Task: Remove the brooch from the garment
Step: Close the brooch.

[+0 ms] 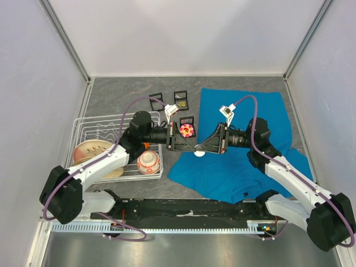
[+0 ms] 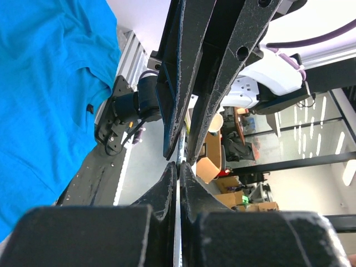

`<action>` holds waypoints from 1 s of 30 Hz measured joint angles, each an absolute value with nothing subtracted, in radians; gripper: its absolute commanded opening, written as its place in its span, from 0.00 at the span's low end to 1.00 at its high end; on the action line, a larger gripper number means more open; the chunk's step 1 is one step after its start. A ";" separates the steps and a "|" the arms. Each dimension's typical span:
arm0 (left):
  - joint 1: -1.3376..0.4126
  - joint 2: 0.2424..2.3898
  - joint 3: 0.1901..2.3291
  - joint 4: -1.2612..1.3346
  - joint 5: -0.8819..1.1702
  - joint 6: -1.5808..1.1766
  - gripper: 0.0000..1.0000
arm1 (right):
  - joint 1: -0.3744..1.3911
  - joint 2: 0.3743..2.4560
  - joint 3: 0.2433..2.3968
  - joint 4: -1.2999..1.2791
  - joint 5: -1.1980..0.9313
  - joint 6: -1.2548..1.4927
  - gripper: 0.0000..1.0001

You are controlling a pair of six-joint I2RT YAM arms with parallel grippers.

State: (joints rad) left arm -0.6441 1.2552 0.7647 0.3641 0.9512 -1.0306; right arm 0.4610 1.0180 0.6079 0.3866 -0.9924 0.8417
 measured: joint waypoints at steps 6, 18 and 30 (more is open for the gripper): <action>-0.641 1.262 0.752 0.441 0.958 -1.096 0.02 | 0.461 0.991 0.605 0.396 -0.970 0.840 0.16; -0.641 1.267 0.736 0.524 0.946 -1.186 0.02 | 0.467 0.941 0.602 0.370 -0.894 0.830 0.14; -0.640 1.267 0.728 0.535 0.881 -1.230 0.02 | 0.516 0.876 0.591 0.305 -0.702 0.833 0.13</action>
State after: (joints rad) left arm -0.6399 1.2675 0.7280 0.5346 0.8810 -1.2304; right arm 0.5159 0.8761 0.5915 0.3046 -0.7025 0.8330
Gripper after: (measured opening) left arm 0.032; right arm 0.140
